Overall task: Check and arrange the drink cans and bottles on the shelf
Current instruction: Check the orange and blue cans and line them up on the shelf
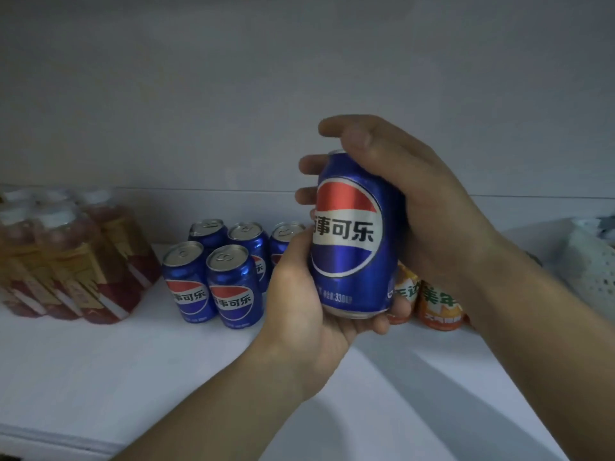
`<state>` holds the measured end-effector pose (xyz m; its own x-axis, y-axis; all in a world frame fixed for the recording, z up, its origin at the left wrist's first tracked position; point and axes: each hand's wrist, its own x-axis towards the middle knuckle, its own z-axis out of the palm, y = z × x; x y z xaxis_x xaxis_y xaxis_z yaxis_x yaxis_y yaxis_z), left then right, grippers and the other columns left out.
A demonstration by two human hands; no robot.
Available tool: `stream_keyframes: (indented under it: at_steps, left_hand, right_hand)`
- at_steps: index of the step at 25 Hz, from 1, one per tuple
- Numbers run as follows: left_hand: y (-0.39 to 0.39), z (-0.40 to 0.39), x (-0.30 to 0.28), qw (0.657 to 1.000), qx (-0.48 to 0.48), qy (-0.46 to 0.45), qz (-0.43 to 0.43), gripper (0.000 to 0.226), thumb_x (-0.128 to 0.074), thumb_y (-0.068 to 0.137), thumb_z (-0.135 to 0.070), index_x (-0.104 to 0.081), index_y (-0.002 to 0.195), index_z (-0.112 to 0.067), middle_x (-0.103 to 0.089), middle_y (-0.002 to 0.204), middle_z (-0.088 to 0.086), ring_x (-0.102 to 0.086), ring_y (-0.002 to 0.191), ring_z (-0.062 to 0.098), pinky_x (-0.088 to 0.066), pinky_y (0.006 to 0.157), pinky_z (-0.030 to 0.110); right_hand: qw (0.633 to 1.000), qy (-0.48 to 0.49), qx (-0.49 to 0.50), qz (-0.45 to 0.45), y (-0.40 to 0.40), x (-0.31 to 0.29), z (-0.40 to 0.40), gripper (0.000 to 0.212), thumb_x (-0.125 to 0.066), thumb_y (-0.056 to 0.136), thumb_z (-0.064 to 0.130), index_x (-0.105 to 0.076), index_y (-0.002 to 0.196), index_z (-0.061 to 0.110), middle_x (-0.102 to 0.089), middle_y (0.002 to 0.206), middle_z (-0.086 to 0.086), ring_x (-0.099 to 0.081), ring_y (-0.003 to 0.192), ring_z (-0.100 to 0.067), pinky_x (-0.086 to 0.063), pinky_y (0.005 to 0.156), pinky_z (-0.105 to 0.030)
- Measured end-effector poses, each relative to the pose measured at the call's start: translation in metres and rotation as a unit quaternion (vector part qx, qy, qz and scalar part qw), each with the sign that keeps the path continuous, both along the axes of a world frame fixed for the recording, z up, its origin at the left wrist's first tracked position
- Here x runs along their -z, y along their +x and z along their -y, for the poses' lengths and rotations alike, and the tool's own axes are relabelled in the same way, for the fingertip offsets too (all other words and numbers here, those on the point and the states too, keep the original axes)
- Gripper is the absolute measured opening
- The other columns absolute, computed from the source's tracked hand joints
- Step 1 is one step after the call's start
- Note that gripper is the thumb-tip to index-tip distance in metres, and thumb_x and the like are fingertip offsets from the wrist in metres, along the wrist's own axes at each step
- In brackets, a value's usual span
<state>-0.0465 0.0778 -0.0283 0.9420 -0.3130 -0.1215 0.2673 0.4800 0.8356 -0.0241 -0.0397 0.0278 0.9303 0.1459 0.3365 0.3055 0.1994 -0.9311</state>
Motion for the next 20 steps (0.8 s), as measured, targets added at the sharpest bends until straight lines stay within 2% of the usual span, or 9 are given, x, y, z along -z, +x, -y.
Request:
stream_keyframes:
  at_steps: [2,4,6,8,10,13,15,17,20]
  left_hand:
    - [0.005,-0.004,0.001,0.999,0.030,0.000,-0.013,0.062,-0.028,0.100,-0.049,-0.070,0.102,-0.004,-0.072,0.080,0.019,-0.066,0.054,0.033,-0.051,0.043,0.026]
    - [0.010,-0.008,0.000,1.000,0.021,0.006,-0.006,0.058,-0.030,0.101,-0.049,-0.070,0.109,-0.008,-0.077,0.093,0.018,-0.075,0.074,0.037,-0.059,0.053,0.035]
    - [0.014,-0.010,-0.001,1.000,-0.006,0.014,0.001,0.053,-0.035,0.100,-0.048,-0.068,0.119,-0.011,-0.077,0.105,0.018,-0.074,0.093,0.039,-0.061,0.057,0.040]
    - [0.016,-0.009,-0.001,0.999,-0.030,0.040,0.005,0.053,-0.035,0.100,-0.047,-0.067,0.122,-0.011,-0.077,0.104,0.018,-0.072,0.088,0.038,-0.057,0.051,0.035]
    - [0.017,-0.006,0.000,0.997,-0.041,0.057,0.014,0.056,-0.031,0.101,-0.046,-0.067,0.121,-0.007,-0.076,0.094,0.018,-0.071,0.075,0.034,-0.054,0.046,0.030]
    - [0.018,-0.002,-0.003,0.998,-0.016,0.058,0.016,0.060,-0.025,0.100,-0.045,-0.068,0.112,-0.005,-0.074,0.079,0.014,-0.068,0.058,0.029,-0.052,0.044,0.026]
    - [0.019,-0.003,0.000,0.999,-0.001,0.051,0.000,0.058,-0.026,0.100,-0.044,-0.069,0.109,-0.007,-0.075,0.082,0.015,-0.070,0.061,0.030,-0.055,0.046,0.027]
    - [0.021,-0.006,0.006,0.999,-0.012,0.040,-0.012,0.054,-0.029,0.101,-0.043,-0.069,0.115,-0.010,-0.078,0.096,0.015,-0.075,0.080,0.035,-0.059,0.053,0.035]
    - [0.024,-0.010,0.013,0.997,-0.060,0.046,-0.022,0.049,-0.035,0.102,-0.046,-0.066,0.124,-0.015,-0.075,0.111,0.017,-0.071,0.101,0.043,-0.059,0.055,0.040]
  right_hand:
    - [1.000,0.006,0.013,-0.004,0.003,0.003,-0.002,0.028,-0.073,0.081,0.027,-0.072,0.107,0.015,-0.078,0.097,-0.014,-0.077,0.084,-0.034,-0.062,0.073,-0.040]
    - [0.998,-0.007,0.061,0.010,0.006,0.007,-0.003,0.020,-0.076,0.080,0.025,-0.073,0.098,0.016,-0.078,0.091,-0.012,-0.077,0.079,-0.033,-0.063,0.071,-0.041]
    - [0.994,-0.046,0.101,0.022,0.007,0.010,-0.005,0.020,-0.080,0.082,0.025,-0.073,0.097,0.014,-0.078,0.092,-0.014,-0.077,0.081,-0.036,-0.065,0.076,-0.047]
    - [0.991,-0.071,0.113,0.020,0.009,0.011,-0.007,0.021,-0.082,0.083,0.024,-0.073,0.098,0.012,-0.078,0.091,-0.014,-0.077,0.082,-0.037,-0.065,0.079,-0.050]
    - [0.991,-0.075,0.112,0.023,0.009,0.012,-0.008,0.024,-0.082,0.082,0.027,-0.073,0.098,0.012,-0.077,0.092,-0.017,-0.076,0.085,-0.039,-0.064,0.081,-0.054]
    - [0.997,-0.018,0.074,-0.003,0.007,0.009,-0.006,0.035,-0.075,0.079,0.032,-0.072,0.106,0.009,-0.072,0.107,-0.028,-0.070,0.099,-0.051,-0.061,0.087,-0.060]
    - [0.998,-0.012,0.069,-0.009,0.008,0.011,-0.004,0.033,-0.072,0.081,0.031,-0.072,0.107,0.009,-0.071,0.110,-0.029,-0.068,0.101,-0.052,-0.059,0.088,-0.062]
    - [0.995,-0.040,0.095,0.015,0.009,0.015,-0.006,0.021,-0.074,0.084,0.029,-0.073,0.099,0.014,-0.075,0.100,-0.022,-0.073,0.092,-0.046,-0.063,0.083,-0.056]
    - [0.987,-0.092,0.123,0.055,0.013,0.024,-0.011,0.011,-0.075,0.091,0.022,-0.071,0.097,0.014,-0.079,0.084,-0.007,-0.076,0.073,-0.025,-0.063,0.071,-0.036]
